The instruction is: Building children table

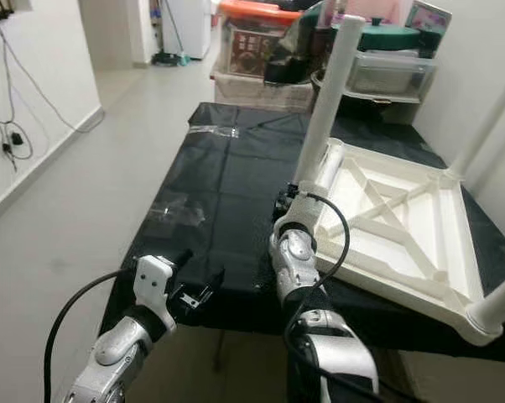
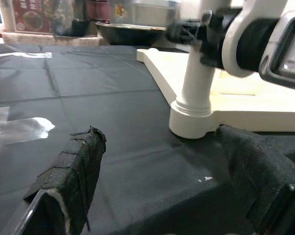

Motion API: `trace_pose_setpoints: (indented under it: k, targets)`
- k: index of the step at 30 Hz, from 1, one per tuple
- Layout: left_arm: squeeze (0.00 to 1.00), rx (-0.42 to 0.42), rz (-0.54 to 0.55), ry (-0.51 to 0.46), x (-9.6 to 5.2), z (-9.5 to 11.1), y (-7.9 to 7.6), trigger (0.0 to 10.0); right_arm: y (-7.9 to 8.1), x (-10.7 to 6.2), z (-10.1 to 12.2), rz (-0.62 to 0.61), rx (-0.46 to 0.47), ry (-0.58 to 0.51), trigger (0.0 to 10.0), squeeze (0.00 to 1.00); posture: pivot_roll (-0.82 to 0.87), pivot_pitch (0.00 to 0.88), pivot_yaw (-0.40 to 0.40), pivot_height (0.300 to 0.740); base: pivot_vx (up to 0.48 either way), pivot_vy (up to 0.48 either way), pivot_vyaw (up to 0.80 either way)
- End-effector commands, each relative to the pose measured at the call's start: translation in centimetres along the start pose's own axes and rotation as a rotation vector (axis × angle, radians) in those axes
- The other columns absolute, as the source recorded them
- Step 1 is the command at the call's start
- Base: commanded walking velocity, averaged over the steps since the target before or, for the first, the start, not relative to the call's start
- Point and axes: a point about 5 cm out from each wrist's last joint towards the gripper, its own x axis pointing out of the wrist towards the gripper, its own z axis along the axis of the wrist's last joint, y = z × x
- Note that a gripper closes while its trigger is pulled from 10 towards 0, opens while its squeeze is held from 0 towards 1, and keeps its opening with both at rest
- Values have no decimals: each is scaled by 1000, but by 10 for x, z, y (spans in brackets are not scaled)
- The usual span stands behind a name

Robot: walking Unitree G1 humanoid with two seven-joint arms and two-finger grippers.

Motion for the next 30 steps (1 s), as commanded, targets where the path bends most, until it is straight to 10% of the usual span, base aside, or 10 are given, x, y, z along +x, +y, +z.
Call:
trace_pose_setpoints:
  k: [1,11,20,21,23,24,29,30]
  targets:
    - [0,8,-4,30,-3,-6,0,10000,4,5,8,143,-24,2,10000,0,128,0,-80,740,0,0,0]
    - [0,11,-4,30,-1,-5,0,10000,29,-10,3,974,-20,317,10000,0,141,0,-89,740,0,0,0]
    - [0,14,-1,28,-1,-5,-1,10000,59,-17,1,1203,-104,371,10000,0,155,0,-99,740,0,0,0]
    - [0,13,0,27,-1,-4,-2,10000,63,-17,2,1213,-115,366,7529,0,156,0,-102,740,0,0,0]
    - [0,13,0,27,-1,-4,-2,10000,63,-17,2,1213,-115,366,7529,0,156,0,-102,740,0,0,0]
    - [0,13,0,27,-1,-4,-2,10000,66,-16,2,1190,-117,360,0,0,156,0,-102,740,0,0,0]
    - [0,10,2,27,-1,-4,-2,10000,60,-6,-2,928,-173,309,0,0,150,0,-99,740,0,0,0]
    - [0,8,2,28,-2,-4,-2,10000,42,3,-3,634,-196,286,0,0,143,0,-93,740,0,0,0]
